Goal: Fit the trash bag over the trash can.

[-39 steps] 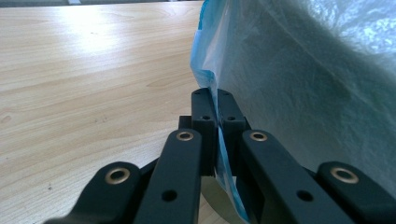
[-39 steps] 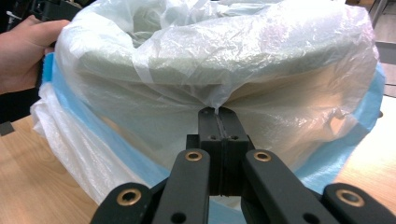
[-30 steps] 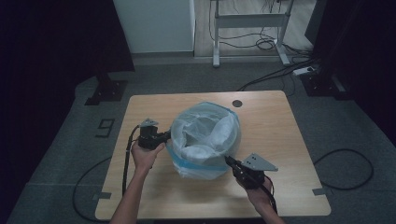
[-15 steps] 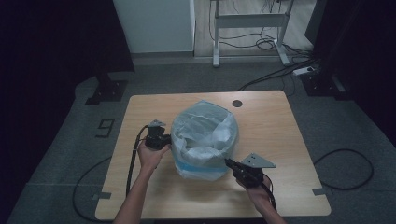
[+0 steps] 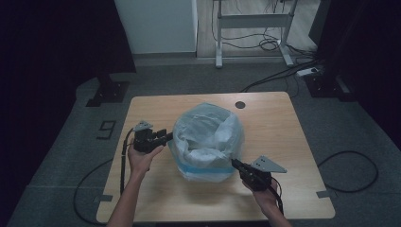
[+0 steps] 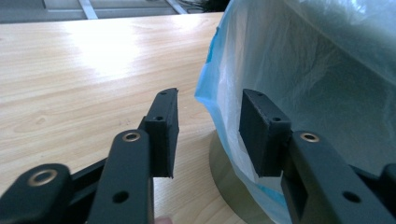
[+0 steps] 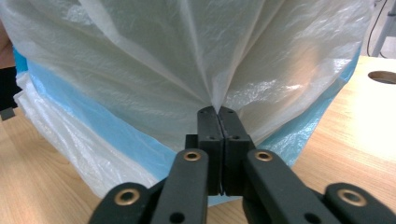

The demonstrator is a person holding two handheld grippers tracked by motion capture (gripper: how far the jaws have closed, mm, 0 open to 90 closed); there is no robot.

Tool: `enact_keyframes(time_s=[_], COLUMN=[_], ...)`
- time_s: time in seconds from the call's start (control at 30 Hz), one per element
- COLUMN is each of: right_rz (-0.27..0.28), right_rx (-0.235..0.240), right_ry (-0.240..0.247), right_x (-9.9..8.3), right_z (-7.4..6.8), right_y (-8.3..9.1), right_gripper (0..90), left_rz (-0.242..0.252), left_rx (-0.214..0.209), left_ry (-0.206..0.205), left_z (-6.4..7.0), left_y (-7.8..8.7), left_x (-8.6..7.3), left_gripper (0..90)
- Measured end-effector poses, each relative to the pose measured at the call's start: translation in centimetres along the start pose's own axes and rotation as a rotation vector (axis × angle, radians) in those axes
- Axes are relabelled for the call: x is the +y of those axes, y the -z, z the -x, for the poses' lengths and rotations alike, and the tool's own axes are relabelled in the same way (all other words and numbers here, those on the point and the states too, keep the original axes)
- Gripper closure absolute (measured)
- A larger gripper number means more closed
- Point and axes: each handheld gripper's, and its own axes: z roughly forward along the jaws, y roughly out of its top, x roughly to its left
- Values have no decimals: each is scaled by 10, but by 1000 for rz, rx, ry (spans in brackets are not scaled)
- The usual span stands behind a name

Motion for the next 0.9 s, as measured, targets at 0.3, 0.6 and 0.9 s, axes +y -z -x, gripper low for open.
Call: enact_keyframes(time_s=[0.3, 0.6, 0.9], right_rz=[29, 52, 22], right_rx=[-4, 15, 42], right_ry=[-1, -1, -37], right_x=[1, 1, -13], right_z=[1, 5, 29], right_y=[9, 22, 34], right_gripper=[576, 378, 319], left_rz=[55, 112, 142], left_rx=[-18, -76, -167], left_ry=[-37, -136, -276], left_z=[9, 21, 23], left_y=[17, 44, 59], left_x=[-7, -17, -10], left_gripper=[495, 406, 346])
